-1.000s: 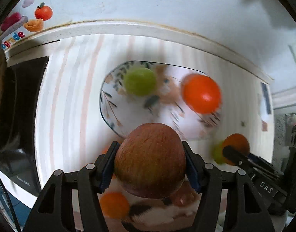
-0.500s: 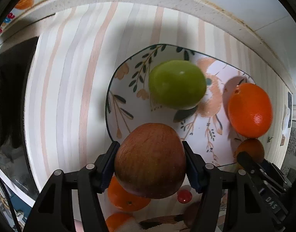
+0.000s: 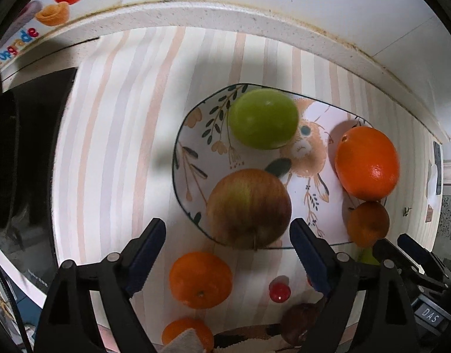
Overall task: Organize fruits
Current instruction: 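Lower both held fruits onto the floral plate and open both grippers, then grasp an orange with the left gripper while the right gripper grasps a yellow-green apple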
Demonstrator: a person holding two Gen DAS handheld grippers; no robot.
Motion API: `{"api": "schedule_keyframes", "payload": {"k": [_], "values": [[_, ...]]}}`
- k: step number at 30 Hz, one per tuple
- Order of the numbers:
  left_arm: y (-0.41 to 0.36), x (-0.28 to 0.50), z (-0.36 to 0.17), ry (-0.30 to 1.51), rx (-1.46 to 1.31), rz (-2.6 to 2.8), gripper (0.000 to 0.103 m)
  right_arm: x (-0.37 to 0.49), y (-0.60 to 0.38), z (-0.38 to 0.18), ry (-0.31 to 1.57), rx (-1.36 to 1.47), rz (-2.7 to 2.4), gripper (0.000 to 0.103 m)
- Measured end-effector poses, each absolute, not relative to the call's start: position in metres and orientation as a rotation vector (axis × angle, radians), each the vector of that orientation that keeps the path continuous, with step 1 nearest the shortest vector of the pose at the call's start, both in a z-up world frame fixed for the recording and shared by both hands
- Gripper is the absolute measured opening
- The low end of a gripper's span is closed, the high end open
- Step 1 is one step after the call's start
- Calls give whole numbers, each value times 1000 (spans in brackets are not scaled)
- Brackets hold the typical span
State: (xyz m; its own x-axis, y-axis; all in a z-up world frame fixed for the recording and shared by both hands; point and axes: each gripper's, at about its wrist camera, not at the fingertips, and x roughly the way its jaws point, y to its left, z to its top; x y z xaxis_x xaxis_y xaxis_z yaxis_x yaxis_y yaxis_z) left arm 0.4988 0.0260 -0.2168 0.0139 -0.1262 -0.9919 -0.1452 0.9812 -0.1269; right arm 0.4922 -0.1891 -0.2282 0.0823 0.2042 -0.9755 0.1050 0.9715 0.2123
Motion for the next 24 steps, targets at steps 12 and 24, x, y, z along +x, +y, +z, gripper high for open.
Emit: {"api": "schedule_keyframes", "payload": {"k": [12, 24], "values": [[21, 453, -160, 1411, -97, 50, 86, 453, -182, -185, 1407, 145, 56, 96], [15, 409, -114, 1283, -83, 41, 86, 405, -180, -123, 1279, 99, 57, 96]]}}
